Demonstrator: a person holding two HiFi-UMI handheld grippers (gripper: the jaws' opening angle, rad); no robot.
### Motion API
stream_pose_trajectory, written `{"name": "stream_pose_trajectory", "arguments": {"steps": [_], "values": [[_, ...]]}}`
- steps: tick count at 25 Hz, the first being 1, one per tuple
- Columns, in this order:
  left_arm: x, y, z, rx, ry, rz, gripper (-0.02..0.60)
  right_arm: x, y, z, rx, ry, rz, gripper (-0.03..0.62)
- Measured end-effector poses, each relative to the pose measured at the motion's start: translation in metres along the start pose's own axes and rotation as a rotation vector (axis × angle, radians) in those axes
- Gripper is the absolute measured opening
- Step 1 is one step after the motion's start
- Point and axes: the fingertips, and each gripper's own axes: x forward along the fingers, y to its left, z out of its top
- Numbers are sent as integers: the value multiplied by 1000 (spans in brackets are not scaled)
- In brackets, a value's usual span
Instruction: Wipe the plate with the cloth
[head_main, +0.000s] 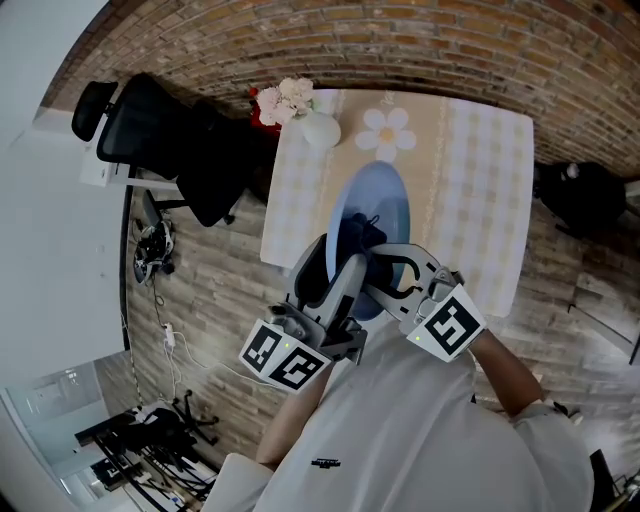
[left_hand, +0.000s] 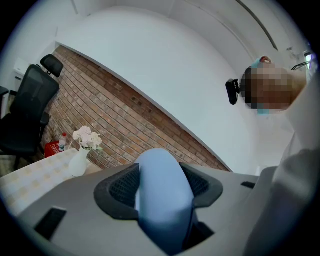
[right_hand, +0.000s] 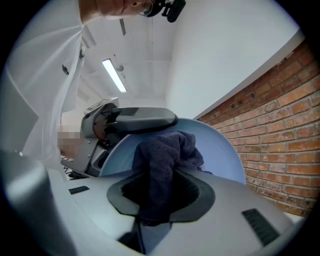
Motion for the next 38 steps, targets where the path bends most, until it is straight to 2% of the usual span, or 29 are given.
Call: {"name": "stream_pose_trajectory", "arguments": {"steps": [8,14,17,21,29,38], "values": [[0,-2,3,-9,-8,-1,249,-7,18,-19,37,27,13,126],[1,-7,3,-3,-8,-17,249,-12,16,-37,69,44,-19,126],[1,-10,3,2,-7,-22,249,-14,11,-46,87,50,-41,126],[-2,-14,3,5,-14,-26,249,-16,3,-54,172,28,-67,126],[-5,-22,2,14,-18,-38,249,-21,-20,-74,238,49,-113,126],[-4,-31,0,28,-18,-52,249,-25,-51,-84,211,87,-148,126]]}}
